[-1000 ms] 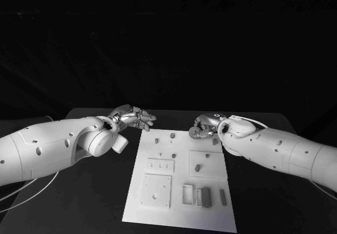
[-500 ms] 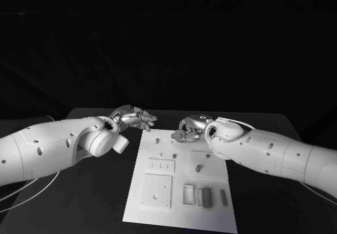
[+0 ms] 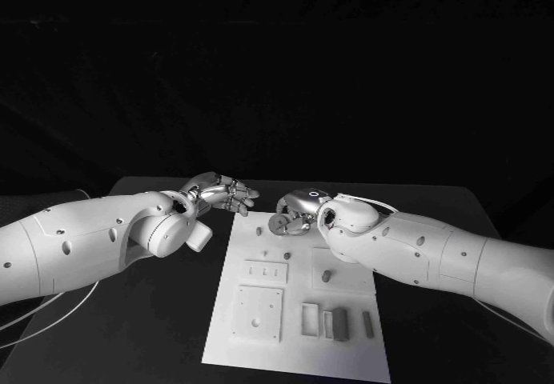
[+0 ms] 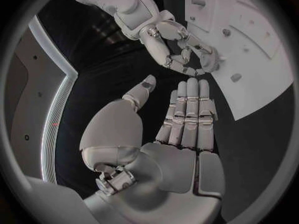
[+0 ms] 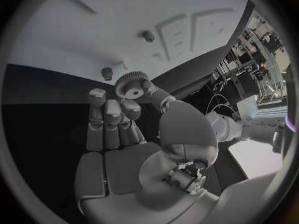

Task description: Assemble the parts on the task board

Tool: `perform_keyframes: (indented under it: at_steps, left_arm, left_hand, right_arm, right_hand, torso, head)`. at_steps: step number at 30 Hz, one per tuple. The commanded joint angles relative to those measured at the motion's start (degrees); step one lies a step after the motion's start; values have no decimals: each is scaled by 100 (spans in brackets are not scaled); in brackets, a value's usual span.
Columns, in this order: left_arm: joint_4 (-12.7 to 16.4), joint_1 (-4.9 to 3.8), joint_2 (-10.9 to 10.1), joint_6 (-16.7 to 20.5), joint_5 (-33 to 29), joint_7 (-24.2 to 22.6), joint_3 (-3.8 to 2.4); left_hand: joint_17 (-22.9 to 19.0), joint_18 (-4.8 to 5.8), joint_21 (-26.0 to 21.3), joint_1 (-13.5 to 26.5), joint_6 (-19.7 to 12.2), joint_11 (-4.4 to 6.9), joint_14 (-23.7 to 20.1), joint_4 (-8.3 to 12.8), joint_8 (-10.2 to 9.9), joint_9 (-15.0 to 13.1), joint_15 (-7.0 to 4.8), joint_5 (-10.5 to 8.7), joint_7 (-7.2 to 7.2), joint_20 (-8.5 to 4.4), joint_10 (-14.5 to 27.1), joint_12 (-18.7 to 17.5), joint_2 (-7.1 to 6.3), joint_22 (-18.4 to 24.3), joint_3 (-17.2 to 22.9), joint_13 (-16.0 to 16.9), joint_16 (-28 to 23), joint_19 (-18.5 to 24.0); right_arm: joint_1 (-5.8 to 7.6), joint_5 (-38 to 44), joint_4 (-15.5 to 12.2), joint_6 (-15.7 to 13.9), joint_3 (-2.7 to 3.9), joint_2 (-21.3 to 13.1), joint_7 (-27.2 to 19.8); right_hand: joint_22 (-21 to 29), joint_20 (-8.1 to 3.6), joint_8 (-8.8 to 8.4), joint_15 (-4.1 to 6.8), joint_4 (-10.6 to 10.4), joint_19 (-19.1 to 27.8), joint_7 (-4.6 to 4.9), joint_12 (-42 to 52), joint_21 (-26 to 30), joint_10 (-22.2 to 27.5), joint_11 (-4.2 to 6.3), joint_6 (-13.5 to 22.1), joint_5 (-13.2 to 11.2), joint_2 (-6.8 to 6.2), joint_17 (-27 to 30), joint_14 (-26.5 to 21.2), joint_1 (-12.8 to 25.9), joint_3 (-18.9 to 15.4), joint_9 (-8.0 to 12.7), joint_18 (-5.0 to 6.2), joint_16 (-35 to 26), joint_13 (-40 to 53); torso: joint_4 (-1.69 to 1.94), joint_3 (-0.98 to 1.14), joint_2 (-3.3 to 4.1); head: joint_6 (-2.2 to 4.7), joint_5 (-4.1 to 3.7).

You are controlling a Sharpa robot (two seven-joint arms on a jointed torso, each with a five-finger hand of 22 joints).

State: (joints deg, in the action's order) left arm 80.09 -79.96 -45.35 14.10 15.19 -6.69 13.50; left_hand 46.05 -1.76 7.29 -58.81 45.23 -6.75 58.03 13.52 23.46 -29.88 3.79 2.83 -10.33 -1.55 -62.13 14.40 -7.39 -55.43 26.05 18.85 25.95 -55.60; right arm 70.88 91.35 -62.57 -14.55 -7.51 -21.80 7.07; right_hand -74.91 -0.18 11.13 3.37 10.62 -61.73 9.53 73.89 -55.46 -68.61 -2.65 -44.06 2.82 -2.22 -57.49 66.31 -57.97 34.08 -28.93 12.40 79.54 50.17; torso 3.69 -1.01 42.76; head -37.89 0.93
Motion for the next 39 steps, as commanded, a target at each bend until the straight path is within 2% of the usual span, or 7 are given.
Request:
perform_keyframes:
  at_steps: [1, 6, 11, 18, 24, 39]
  left_arm:
    - [15, -8, 11, 17, 11, -37, -5]
    - [21, -9, 7, 20, 12, -32, -5]
    - [21, -9, 8, 21, 14, -33, -5]
    - [17, -9, 19, 18, 14, -33, -6]
    - [17, -9, 32, 11, 14, -32, -6]
    - [9, -10, 38, 9, 14, -28, -6]
  left_hand:
    - [7, 8, -34, -12, 38, -1, 35, -34, -37, -8, -5, -2, 8, -33, 4, -20, -30, -8, -11, 9, -25, 13]
    - [9, 8, -35, -13, 38, -1, 35, -34, -39, -10, -5, -2, 8, -33, 4, -21, -30, -9, -10, 11, -26, 12]
    - [10, 8, -36, -14, 39, -1, 36, -33, -40, -11, -5, -2, 9, -33, 3, -22, -29, -10, -10, 12, -27, 12]
    - [11, 9, -38, -15, 40, -1, 36, -32, -42, -14, -5, -2, 9, -34, 3, -23, -30, -11, -11, 15, -28, 11]
    - [13, 9, -40, -16, 40, -1, 37, -32, -45, -16, -5, -2, 8, -34, 3, -25, -31, -12, -12, 17, -30, 11]
    - [16, 10, -43, -18, 41, -1, 38, -31, -49, -20, -6, -2, 8, -34, 3, -28, -29, -15, -12, 22, -33, 9]
  right_arm:
    - [-4, 229, 34, -69, -28, 28, 50]
    - [-4, 382, 103, -113, -115, 84, 89]
    - [-13, 504, 135, -126, -154, 113, 147]
    - [-54, 573, 218, -130, -190, 215, 166]
    - [-96, 627, 306, -128, -199, 274, 175]
    - [-156, 736, 490, -197, -243, 371, 175]
  right_hand:
    - [-86, -47, 212, 20, 27, 3, -58, -3, -25, -6, 19, -463, 20, -1, 6, 8, 2, 23, 0, 260, 34, -6]
    - [-86, -47, 211, 20, 28, 1, -58, -3, -25, -8, 19, -463, 20, -3, 7, 9, 6, 24, 3, 260, 34, -7]
    - [-85, -48, 210, 20, 37, -4, -58, -3, -27, -13, 19, -466, 20, -18, 8, 14, 9, 25, 7, 260, 35, -8]
    - [-83, -51, 210, 20, 49, -8, -59, -4, -27, -19, 20, -471, 20, -25, 10, 19, 4, 32, 11, 260, 35, -9]
    - [-82, -52, 210, 20, 54, -11, -59, -5, -28, -22, 20, -473, 20, -25, 11, 22, 3, 36, 14, 260, 35, -10]
    - [-80, -55, 209, 21, 75, -16, -61, -7, -27, -29, 21, -479, 20, -29, 14, 28, -7, 48, 21, 260, 34, -12]
  torso:
    - [-3, -1, -4]
    - [-5, -4, -3]
    - [-6, 2, -4]
    - [-9, 0, -9]
    - [-1, 2, -5]
    - [-10, 3, -6]
  head:
    - [-15, 21]
    - [-28, 33]
    - [-34, 35]
    - [-33, 35]
    - [-35, 40]
    - [-35, 52]
